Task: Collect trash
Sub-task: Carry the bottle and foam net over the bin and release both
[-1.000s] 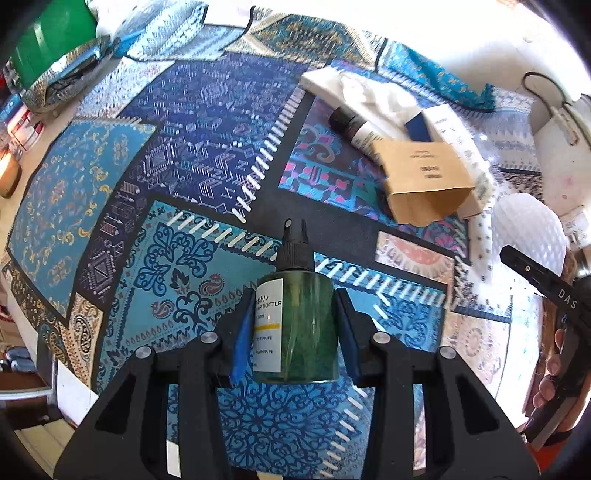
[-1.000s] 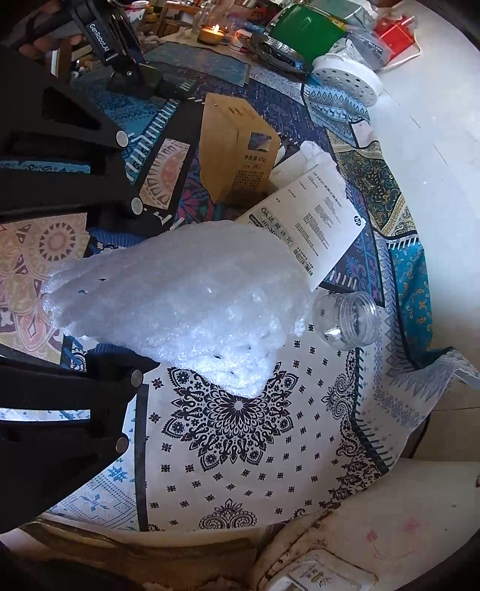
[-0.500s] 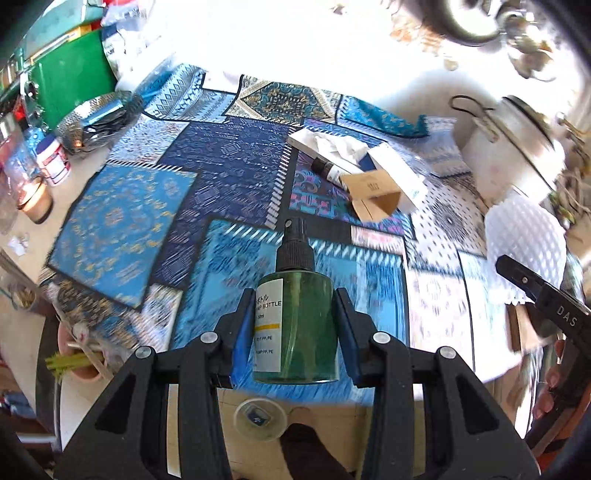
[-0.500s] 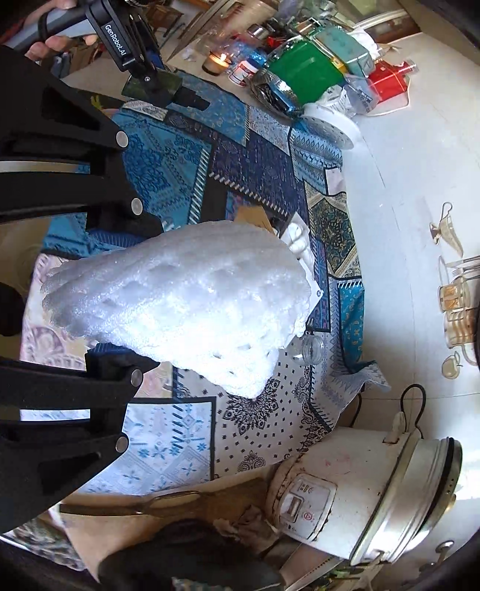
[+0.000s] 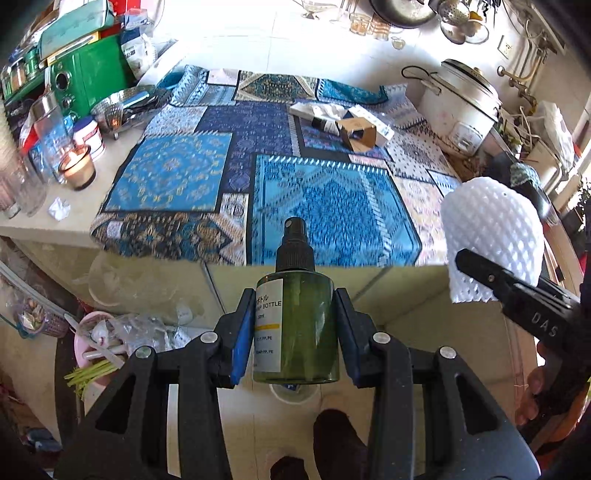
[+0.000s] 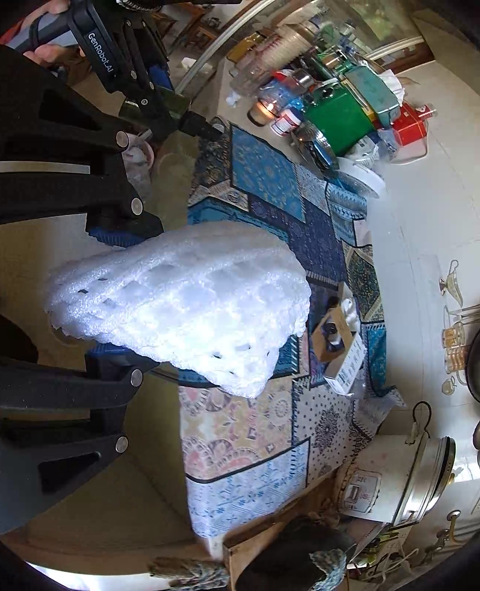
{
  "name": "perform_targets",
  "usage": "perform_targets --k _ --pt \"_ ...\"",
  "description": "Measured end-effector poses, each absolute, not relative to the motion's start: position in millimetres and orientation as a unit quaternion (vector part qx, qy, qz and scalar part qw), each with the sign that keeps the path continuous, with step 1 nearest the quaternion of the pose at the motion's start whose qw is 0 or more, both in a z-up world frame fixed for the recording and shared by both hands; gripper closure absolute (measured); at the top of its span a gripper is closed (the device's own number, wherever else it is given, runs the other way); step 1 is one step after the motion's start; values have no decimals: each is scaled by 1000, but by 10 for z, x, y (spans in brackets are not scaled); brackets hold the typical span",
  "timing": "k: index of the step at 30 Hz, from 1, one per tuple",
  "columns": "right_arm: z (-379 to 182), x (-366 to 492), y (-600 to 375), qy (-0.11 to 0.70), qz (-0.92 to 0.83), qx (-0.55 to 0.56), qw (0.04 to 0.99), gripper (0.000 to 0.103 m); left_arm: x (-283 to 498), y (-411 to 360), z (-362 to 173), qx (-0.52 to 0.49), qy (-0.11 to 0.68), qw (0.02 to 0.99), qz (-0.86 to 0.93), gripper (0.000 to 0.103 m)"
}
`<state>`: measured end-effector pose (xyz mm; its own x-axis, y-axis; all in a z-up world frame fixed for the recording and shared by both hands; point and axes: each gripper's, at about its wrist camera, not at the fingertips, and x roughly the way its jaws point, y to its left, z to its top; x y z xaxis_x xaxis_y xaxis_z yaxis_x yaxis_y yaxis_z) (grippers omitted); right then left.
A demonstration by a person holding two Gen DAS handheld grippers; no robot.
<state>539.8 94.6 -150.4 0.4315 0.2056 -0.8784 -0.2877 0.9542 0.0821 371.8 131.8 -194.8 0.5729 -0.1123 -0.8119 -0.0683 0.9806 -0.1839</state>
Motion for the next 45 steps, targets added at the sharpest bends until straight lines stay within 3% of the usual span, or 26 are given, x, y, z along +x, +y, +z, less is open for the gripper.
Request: perform_targets --k 9,15,35,41,45 --pt "-2074 5011 863 560 147 -63 813 66 3411 1245 -2622 -118 506 855 -9 62" --pt "-2902 4843 606 596 158 -78 783 66 3399 1057 -3708 -139 563 815 2 62" --pt "-6817 4390 -146 698 154 -79 695 66 3663 707 -7998 -180 679 711 -45 62" --pt "-7423 4307 -120 723 159 -76 668 65 3694 664 -8694 -178 696 695 -43 62" --pt "-7621 4268 -120 730 155 -94 658 64 3739 698 -8877 -194 698 688 -45 62"
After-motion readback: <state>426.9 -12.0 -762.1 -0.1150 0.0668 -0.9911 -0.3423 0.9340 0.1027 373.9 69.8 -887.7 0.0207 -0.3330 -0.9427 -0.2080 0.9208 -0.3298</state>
